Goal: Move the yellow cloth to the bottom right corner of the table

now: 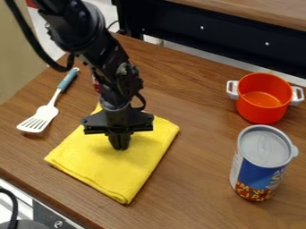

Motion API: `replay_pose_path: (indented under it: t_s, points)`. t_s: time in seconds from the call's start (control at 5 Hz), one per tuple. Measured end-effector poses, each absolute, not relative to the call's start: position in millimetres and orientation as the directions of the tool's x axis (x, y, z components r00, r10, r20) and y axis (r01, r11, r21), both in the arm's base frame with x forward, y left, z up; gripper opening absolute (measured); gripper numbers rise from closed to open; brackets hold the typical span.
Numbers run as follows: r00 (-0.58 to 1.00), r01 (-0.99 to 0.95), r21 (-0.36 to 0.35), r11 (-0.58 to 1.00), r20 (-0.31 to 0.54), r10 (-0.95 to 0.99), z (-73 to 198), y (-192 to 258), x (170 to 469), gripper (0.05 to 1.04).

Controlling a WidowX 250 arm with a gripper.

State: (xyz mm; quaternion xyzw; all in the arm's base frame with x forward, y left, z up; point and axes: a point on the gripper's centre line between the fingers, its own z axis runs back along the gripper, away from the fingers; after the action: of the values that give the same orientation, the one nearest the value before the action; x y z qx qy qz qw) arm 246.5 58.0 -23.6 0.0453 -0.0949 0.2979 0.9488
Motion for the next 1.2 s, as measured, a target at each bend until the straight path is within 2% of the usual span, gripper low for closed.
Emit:
replay_pose_path:
  t_s: [0.4,1.0,1.2]
  points:
    - [0.764,-0.619,-0.006,0.785,0.225,0.605,-23,46,271,0.051]
    - [0.692,-0.699,-0.061,0.713,0.198,0.695,-18,29,321,0.051]
    - [0.664,-0.718,-0.08,0.692,0.22,0.715,-17,25,339,0.051]
